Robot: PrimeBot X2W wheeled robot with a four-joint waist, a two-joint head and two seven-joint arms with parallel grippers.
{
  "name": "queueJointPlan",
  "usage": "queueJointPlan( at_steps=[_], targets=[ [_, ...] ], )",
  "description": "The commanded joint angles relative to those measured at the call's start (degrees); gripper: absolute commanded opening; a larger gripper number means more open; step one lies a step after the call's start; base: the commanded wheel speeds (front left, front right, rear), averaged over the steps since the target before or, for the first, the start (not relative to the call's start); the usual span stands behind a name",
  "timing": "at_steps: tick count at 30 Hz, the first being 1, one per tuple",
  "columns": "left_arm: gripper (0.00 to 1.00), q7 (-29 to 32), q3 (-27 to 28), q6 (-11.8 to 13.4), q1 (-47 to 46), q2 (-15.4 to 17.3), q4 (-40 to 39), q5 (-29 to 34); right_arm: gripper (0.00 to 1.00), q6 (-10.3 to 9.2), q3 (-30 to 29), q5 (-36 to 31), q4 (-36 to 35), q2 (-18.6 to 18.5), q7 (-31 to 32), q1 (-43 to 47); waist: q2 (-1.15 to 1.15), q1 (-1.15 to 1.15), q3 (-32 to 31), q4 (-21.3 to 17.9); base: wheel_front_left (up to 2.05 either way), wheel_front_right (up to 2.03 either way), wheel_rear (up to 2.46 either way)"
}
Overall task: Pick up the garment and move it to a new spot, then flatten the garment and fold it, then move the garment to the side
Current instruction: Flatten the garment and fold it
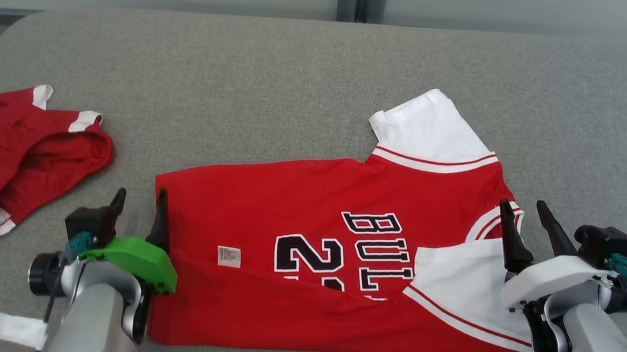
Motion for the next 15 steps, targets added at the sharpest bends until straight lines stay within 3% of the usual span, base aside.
queueJointPlan(
  at_steps=[1, 8, 11, 13, 15],
  targets=[
    [1.00, -0.01, 0.28, -0.40, -2.95, 0.89, 1.47, 0.07, 1.00, -0.10, 0.60, -0.31, 0.29, 0.02, 0.01, -1.41, 0.00, 0.00, 3.60, 0.03, 0.00, 0.00, 0.00],
    [1.00, 0.00, -0.07, -1.74, -9.74, 1.37, 10.27, -1.16, 1.00, -0.10, 2.60, -0.02, 0.76, -0.55, 0.01, -5.31, 0.00, 0.00, 5.83, -0.61, 0.00, 0.00, 0.00],
    [0.98, -0.01, -1.00, -2.36, -11.38, 1.04, 12.82, -2.02, 1.00, -0.10, 2.75, 0.04, 0.84, -1.07, 0.01, -6.26, 0.00, 0.00, 6.31, -0.53, 0.00, 0.00, 0.00],
    [0.91, 0.00, -1.77, -2.66, -12.26, 0.76, 13.97, -2.87, 1.00, -0.10, 2.76, 0.03, 0.83, -1.28, 0.01, -6.70, 0.00, 0.00, 6.57, -0.38, 0.00, 0.00, 0.00],
    [0.93, 0.00, -2.77, -2.82, -12.77, 0.48, 14.82, -3.79, 1.00, -0.10, 2.81, -0.03, 0.84, -1.39, 0.01, -6.78, 0.00, 0.00, 6.70, -0.21, 0.00, 0.00, 0.00]
  ],
)
